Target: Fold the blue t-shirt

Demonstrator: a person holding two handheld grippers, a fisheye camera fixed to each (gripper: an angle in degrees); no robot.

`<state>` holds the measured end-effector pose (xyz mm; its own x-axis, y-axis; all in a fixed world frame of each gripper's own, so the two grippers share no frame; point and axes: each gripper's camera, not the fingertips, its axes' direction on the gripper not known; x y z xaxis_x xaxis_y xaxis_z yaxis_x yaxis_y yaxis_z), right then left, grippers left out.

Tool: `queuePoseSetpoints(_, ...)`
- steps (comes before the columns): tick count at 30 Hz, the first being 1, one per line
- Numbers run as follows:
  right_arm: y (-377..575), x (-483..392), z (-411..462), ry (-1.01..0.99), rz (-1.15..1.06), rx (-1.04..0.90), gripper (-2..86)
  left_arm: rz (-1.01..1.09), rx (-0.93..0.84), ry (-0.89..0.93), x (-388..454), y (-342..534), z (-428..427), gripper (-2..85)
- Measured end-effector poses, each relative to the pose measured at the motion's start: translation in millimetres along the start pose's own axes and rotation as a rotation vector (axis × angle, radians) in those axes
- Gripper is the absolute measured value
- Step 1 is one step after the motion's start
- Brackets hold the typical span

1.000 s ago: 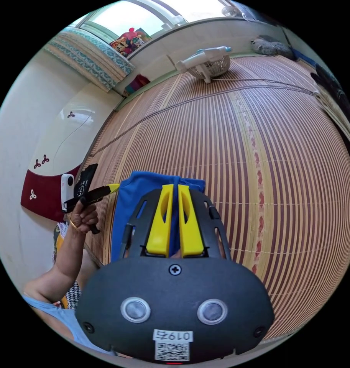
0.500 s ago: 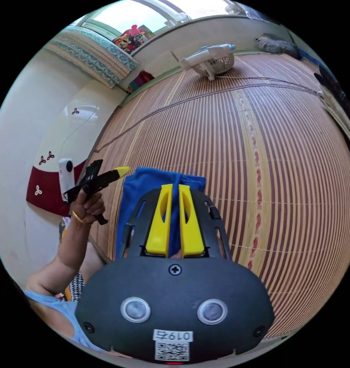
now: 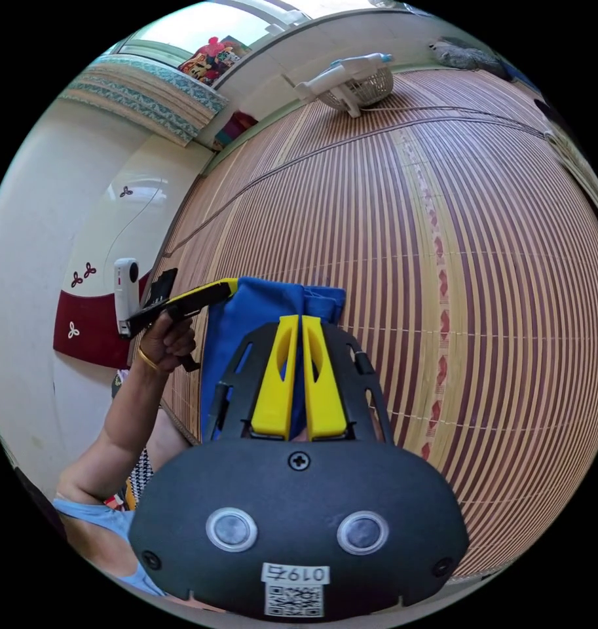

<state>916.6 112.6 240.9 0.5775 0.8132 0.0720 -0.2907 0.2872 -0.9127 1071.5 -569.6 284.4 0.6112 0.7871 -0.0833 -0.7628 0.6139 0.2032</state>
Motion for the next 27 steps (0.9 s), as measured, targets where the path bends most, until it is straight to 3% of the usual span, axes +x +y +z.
queuePoseSetpoints(5, -1.9, -4.1, -19.4, -0.006, -0.028, -0.009, 2.8, -0.011, 0.121, 0.035, -3.0, 12.7, -15.3, 1.0)
queuePoseSetpoints(13, 2.5, 0.7, -19.4, -0.074, -0.074, -0.124, 7.8, 0.048, 0.053, 0.040, 11.5, 14.3, 25.5, 1.1)
queuePoseSetpoints(27, 15.5, -16.7, 12.2, -0.069, -0.110, -0.212, -0.2, 0.012, 0.007, 0.030, -1.7, 12.3, 87.7, 1.0)
